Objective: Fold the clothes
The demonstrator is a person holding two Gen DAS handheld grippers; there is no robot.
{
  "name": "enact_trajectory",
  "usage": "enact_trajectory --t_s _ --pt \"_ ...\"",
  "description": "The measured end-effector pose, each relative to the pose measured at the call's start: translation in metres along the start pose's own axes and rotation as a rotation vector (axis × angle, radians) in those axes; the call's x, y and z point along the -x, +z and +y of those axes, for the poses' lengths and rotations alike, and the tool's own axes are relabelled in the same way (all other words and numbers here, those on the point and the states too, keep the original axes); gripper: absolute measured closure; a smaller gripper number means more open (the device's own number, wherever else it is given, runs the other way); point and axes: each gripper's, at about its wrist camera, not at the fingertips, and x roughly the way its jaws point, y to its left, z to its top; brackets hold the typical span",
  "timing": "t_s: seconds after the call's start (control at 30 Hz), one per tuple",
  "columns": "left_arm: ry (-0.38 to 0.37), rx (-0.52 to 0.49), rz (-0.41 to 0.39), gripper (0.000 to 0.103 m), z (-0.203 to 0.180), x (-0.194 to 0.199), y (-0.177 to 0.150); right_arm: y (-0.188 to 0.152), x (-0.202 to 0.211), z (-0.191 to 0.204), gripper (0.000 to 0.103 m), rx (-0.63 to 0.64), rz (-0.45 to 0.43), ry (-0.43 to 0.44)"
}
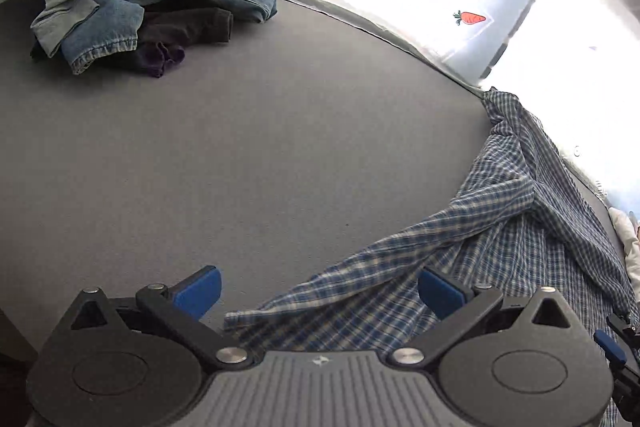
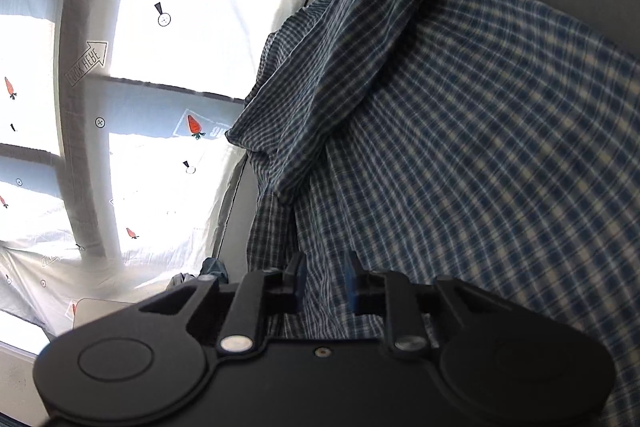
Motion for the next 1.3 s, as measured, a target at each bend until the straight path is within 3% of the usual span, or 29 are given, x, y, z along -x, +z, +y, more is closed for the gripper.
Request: enact_trajectory --t_s 0.1,0.2,0.43,0.6,0.73,1.0,1.07,1.1,1.3 --pt "-0.011 0.004 0.018 0.000 0.022 -0.009 0.010 -0.034 -0.027 0.013 0.084 -0.010 0.054 0.012" --pt "-0.039 -0.060 0.067 0.000 0.035 -0.024 0.020 -0.065 -0.057 0.022 0.084 -0.059 0.100 0.036" --pt "-0.100 -0.339 0.161 0.000 0.046 -0.047 0.026 -0.137 -0.117 0.047 0.084 -0.070 0.178 0.058" --pt "-0.169 -0.483 0.209 0.000 0.047 -0.052 0.020 -0.166 -0.136 0.055 0.083 -0.091 0.193 0.053" --pt "-0.199 -0.545 0.233 0.000 0.050 -0.057 0.019 -0.179 -0.147 0.055 0.076 -0.129 0.190 0.017" --pt "-0.235 -0.579 0.236 0.000 0.052 -0.061 0.025 -0.189 -0.160 0.071 0.064 -0.073 0.187 -0.032" --pt "-0.239 -0.570 0.232 0.000 0.052 -0.061 0.027 -0.193 -0.164 0.074 0.077 -0.053 0.191 -0.024" --pt "-0.233 -0.551 0.223 0.000 0.055 -0.061 0.029 -0.194 -0.169 0.080 0.093 -0.043 0.192 -0.018" --pt "-0.167 -0.389 0.164 0.000 0.070 -0.061 0.045 -0.184 -0.181 0.099 0.098 0.023 0.180 0.044"
